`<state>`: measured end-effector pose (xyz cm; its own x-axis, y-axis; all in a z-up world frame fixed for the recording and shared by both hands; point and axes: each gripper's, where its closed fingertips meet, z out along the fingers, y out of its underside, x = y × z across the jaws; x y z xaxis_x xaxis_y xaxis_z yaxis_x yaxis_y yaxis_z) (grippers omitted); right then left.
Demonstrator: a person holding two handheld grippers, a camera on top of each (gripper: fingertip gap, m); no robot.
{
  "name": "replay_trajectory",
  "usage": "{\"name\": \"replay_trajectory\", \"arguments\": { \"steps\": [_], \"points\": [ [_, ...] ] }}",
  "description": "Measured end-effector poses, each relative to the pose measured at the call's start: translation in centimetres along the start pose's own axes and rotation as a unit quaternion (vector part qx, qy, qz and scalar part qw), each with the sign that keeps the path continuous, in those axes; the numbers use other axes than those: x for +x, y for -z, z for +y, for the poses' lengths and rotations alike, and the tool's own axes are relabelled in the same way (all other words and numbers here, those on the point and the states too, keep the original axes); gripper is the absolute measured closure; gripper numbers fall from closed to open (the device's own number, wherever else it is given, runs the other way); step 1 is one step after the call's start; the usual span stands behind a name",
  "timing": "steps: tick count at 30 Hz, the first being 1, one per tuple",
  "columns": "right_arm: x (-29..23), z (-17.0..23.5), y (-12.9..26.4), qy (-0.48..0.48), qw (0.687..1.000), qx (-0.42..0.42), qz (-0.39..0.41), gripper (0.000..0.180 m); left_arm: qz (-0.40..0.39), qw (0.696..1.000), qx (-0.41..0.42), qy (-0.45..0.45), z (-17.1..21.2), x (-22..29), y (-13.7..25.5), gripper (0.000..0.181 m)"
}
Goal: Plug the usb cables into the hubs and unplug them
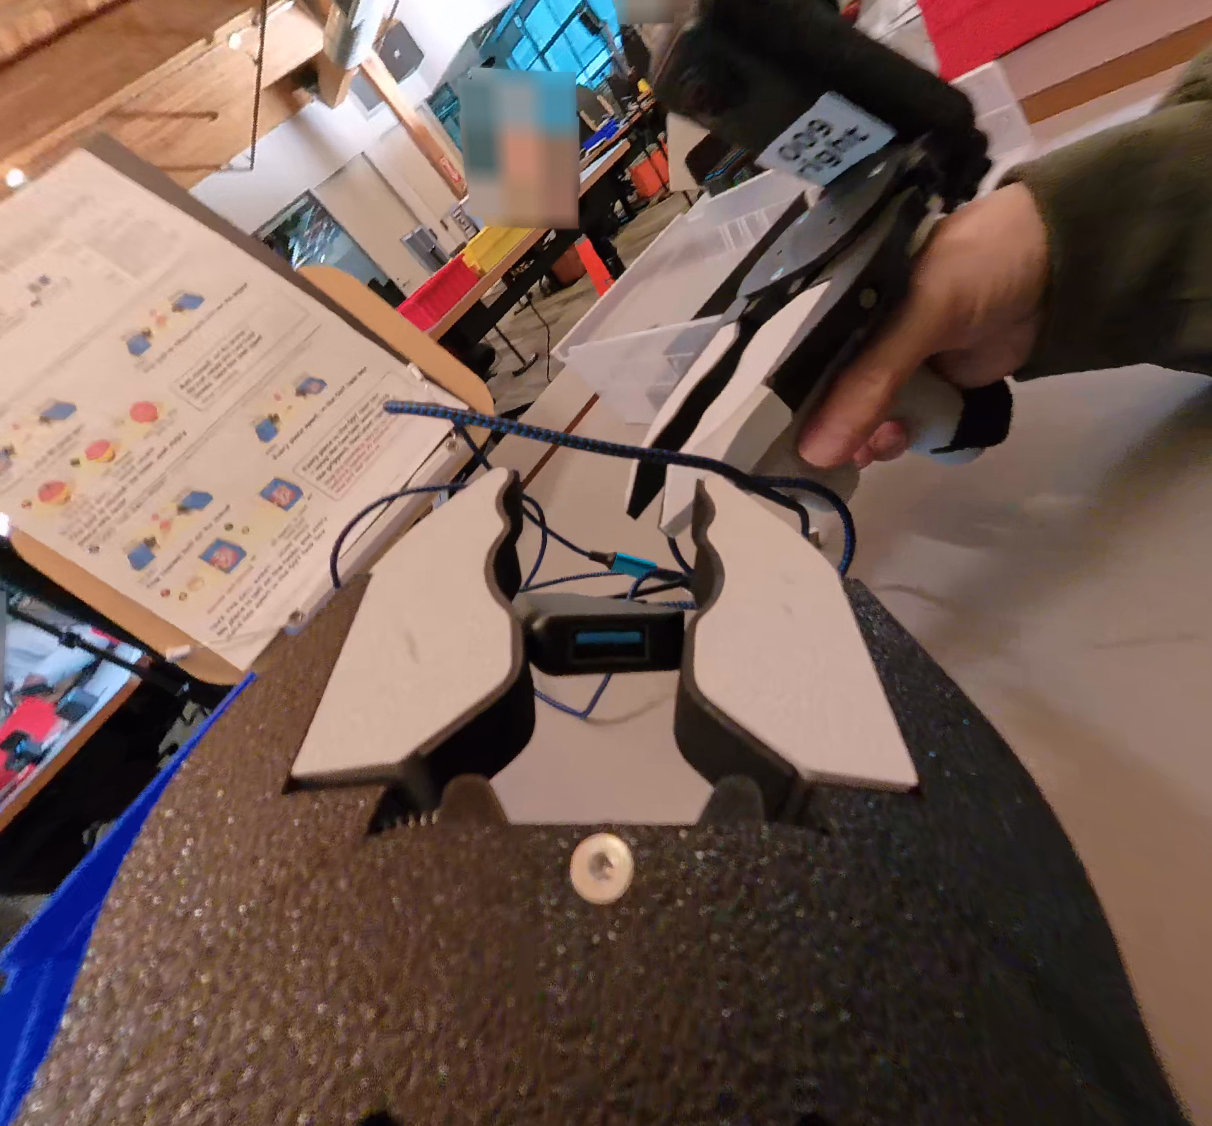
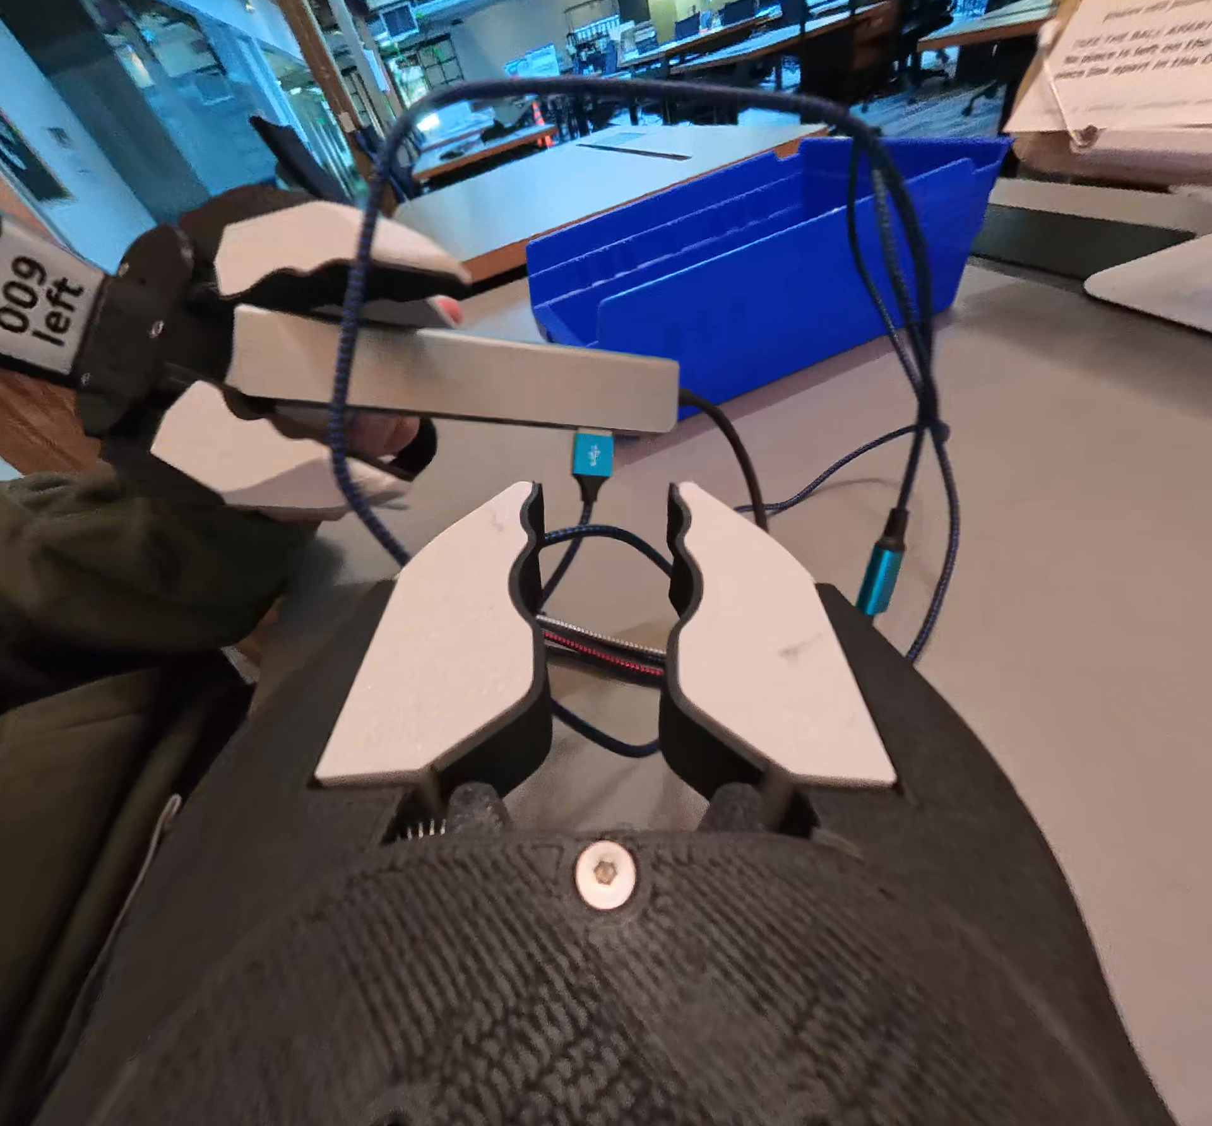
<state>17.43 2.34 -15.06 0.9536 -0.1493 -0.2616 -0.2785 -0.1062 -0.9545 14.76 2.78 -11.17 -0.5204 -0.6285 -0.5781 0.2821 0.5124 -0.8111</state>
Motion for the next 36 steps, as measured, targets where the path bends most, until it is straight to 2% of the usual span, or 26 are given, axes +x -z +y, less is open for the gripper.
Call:
{"name": "replay_trajectory", "arguments": {
  "steps": [1,5,7,12,19,25,27,30,34,36],
  "points": [
    [0.3,-0.2,0.2,-0.011,1.000,0.005,0.003,0.144,0.007,1.000,0.005,-0.008,-0.4,0.2,0.2,0.132],
    [-0.9,0.2,-0.2,-0.032,0.999,0.003,-0.038,0.143,0.039,0.998,0.040,-0.022,-1.9,0.9,0.8,0.132],
    [-1.3,0.7,-0.8,-0.018,0.999,-0.007,-0.040,0.135,0.053,0.997,0.050,-0.021,-2.5,1.4,1.0,0.132],
    [-2.7,2.5,-2.2,-0.035,0.996,-0.038,-0.078,0.135,0.081,0.994,0.055,-0.039,-2.7,2.6,0.9,0.133],
    [-3.2,2.6,-3.0,-0.043,0.995,-0.029,-0.085,0.140,0.095,0.992,0.064,-0.052,-3.1,3.3,0.9,0.133],
    [-3.8,3.2,-3.8,-0.029,0.995,-0.035,-0.085,0.151,0.105,0.990,0.077,-0.052,-3.7,3.8,1.1,0.134],
    [-4.4,3.2,-3.8,-0.023,0.994,-0.036,-0.103,0.165,0.104,0.990,0.076,-0.055,-3.7,3.9,1.0,0.134],
    [-4.0,3.1,-3.7,-0.003,0.995,-0.050,-0.092,0.166,0.103,0.990,0.077,-0.056,-3.5,3.8,1.1,0.134],
    [-1.4,0.8,-2.1,0.045,0.998,-0.031,0.008,0.165,0.056,0.995,0.045,-0.066,-2.2,2.1,0.8,0.136],
    [-0.3,0.2,-1.1,0.074,0.995,-0.047,0.055,0.165,0.038,0.998,0.027,-0.047,-1.4,1.5,0.4,0.138]
  ]
}}
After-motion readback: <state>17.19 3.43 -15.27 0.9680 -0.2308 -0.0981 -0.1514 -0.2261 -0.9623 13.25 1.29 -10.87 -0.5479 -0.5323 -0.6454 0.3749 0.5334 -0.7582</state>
